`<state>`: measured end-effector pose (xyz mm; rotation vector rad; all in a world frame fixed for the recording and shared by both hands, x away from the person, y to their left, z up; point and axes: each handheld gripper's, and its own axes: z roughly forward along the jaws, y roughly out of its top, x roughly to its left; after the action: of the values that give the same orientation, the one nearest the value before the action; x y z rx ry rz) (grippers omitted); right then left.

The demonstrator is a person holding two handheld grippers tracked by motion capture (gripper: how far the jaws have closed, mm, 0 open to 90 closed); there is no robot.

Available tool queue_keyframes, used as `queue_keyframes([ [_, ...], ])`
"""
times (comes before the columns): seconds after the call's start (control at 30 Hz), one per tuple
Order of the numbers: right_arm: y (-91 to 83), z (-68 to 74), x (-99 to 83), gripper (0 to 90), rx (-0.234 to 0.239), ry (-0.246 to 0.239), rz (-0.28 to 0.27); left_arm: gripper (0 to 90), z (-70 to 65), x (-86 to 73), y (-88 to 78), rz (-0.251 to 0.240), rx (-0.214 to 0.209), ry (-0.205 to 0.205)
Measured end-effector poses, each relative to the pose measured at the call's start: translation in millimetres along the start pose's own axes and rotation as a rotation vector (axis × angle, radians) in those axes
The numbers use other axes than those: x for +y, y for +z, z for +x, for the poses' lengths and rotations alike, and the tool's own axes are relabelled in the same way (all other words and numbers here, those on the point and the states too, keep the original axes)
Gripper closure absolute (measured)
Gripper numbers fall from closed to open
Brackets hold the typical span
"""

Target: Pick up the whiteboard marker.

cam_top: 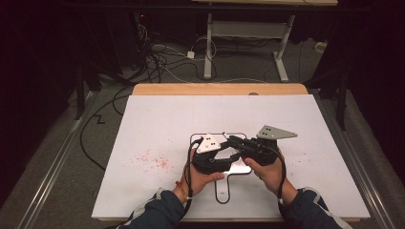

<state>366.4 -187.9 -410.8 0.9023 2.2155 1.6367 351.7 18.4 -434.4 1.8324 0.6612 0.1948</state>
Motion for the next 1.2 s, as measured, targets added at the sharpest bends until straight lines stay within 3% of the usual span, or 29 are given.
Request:
queue_keyframes([
  [0.13, -3.6, -3.5, -3.1, 81.5, -0.011, 0.033, -0.021, 49.8, 2.1, 0.5, 2.7, -0.012, -0.026, -0.025],
  [0.23, -7.1, -3.4, -3.3, 81.5, -0.023, 0.03, -0.036, 53.3, 1.6, 0.8, 5.6, -0.015, -0.058, -0.032],
  [0.37, -14.5, -3.2, -3.0, 81.5, -0.014, 0.031, -0.054, 62.6, -0.8, 2.9, 10.6, -0.02, -0.078, -0.015],
  [0.4, -16.7, -2.2, -2.8, 81.5, -0.017, 0.023, -0.058, 64.9, -2.1, 3.0, 13.0, -0.015, -0.084, 0.006],
  [0.63, -27.1, -0.7, -6.2, 81.3, -0.032, -0.002, -0.066, 75.8, -0.6, 1.6, 14.4, 0.011, -0.069, 0.039],
  [1.0, -24.8, 5.9, -8.0, 79.8, -0.076, -0.057, -0.05, 78.3, 2.7, -0.3, 13.4, 0.031, -0.055, 0.074],
  [1.2, -25.5, 4.9, -6.9, 66.6, -0.117, -0.075, -0.035, 78.4, 4.0, 1.8, 13.9, 0.027, -0.05, 0.098],
])
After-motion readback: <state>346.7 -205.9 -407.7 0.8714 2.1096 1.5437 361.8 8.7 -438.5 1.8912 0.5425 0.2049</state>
